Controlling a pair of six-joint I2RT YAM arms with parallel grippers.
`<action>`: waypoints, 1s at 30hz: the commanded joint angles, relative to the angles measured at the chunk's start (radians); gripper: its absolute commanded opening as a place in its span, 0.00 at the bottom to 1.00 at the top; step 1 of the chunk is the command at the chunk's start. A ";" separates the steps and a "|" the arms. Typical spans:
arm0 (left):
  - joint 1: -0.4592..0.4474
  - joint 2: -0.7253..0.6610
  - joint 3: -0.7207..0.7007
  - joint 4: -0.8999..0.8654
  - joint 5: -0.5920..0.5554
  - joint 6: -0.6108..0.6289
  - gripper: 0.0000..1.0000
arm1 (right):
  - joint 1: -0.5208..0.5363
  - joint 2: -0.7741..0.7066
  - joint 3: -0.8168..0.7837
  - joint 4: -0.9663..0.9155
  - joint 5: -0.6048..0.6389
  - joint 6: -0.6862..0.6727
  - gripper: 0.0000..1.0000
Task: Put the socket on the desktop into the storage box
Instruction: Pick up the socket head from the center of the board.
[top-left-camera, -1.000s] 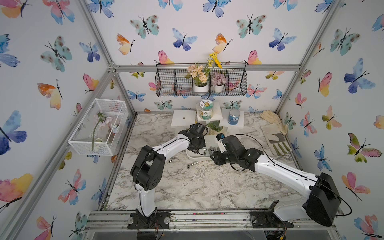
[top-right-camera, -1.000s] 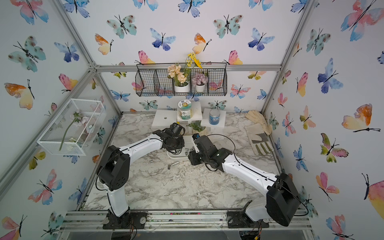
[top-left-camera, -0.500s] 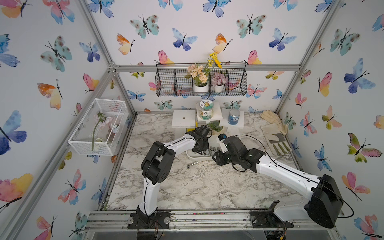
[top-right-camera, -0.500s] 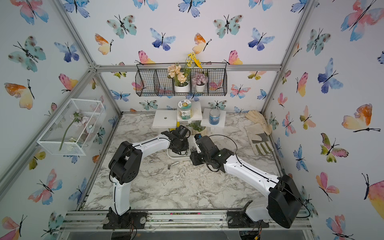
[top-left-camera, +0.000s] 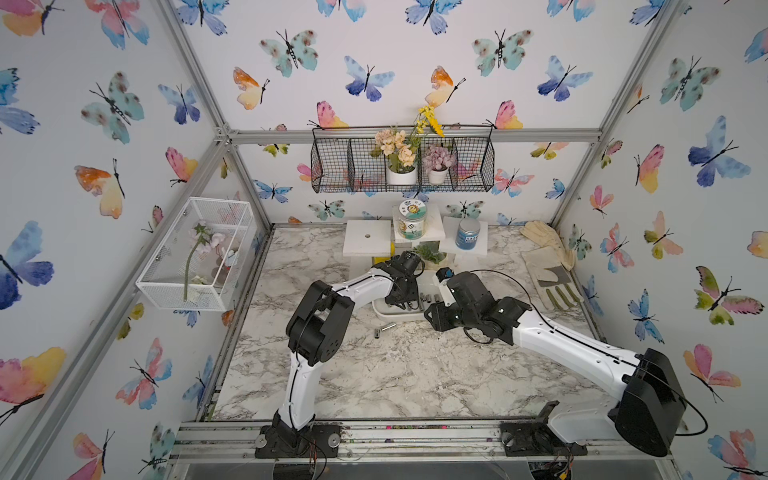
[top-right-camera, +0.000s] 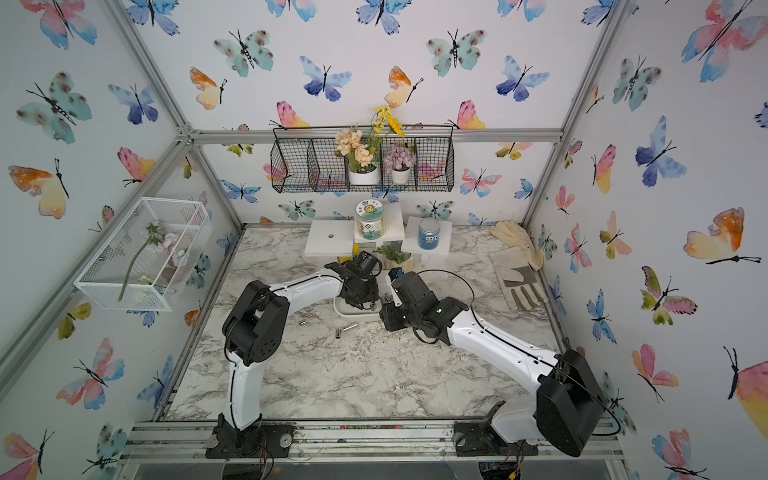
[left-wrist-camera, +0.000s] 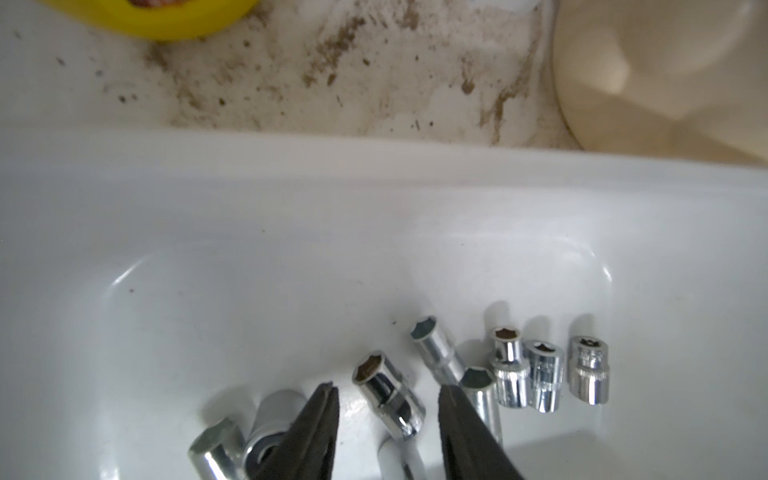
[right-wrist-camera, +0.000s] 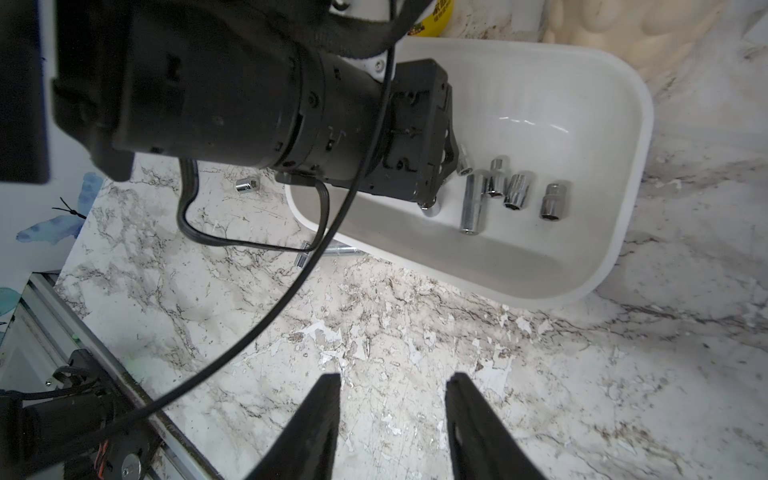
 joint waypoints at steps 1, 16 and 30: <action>-0.008 -0.049 -0.021 -0.004 0.006 0.006 0.45 | -0.004 -0.012 0.004 -0.021 0.022 0.005 0.46; -0.018 -0.340 -0.272 0.018 -0.040 -0.014 0.48 | -0.004 0.079 0.053 0.010 -0.055 -0.026 0.48; 0.030 -0.576 -0.483 -0.010 -0.133 -0.066 0.56 | 0.002 0.176 0.135 0.012 -0.114 -0.057 0.48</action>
